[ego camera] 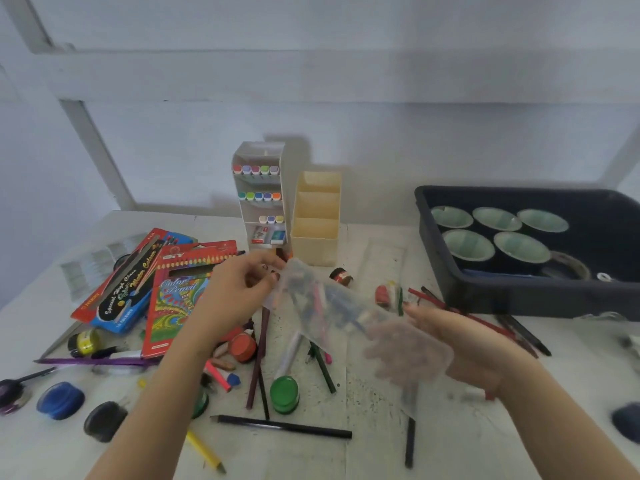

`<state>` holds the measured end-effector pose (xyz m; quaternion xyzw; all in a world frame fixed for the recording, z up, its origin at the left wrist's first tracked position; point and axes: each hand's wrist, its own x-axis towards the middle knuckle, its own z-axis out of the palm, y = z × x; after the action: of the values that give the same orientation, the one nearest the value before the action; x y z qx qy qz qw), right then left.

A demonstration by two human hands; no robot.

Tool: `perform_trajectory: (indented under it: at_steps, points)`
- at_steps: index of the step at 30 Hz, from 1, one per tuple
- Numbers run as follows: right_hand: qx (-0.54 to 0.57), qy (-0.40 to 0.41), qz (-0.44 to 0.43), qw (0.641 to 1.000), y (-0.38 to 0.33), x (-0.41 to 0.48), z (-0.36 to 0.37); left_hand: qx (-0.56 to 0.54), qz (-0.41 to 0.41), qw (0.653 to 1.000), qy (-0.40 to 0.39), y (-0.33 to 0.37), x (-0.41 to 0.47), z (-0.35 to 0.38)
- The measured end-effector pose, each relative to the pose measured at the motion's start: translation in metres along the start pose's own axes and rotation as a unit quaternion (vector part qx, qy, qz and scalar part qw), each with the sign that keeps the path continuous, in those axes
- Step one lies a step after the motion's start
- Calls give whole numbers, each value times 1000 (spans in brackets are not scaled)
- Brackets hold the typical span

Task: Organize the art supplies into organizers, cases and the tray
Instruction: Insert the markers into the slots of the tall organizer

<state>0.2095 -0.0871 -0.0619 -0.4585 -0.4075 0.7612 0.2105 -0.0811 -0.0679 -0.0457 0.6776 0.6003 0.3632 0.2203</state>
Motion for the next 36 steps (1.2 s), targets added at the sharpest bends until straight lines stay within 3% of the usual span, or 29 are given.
perform_trajectory:
  at_steps: [3,7,9,12,18,23,29,36]
  points:
    - [-124,125,-23,984,-11,9,1,87,-26,996,20,-15,4,-16]
    - [-276,276,-54,919,-29,30,-1,141,-76,985,66,-35,4,-45]
    - [-365,333,-53,868,-38,41,2,142,-111,979,98,-44,3,-58]
    - [-508,374,-53,774,-45,61,6,162,-154,965,139,-59,3,-72]
    - [-613,397,28,682,-40,103,17,184,-252,941,133,-72,2,-83]
    - [-590,411,39,694,-33,112,17,216,-247,939,104,-76,1,-76]
    - [-544,418,-8,727,-37,91,6,261,-187,935,151,-57,3,-59]
    - [-542,429,-122,712,-53,36,25,171,-59,972,153,-16,10,-25]
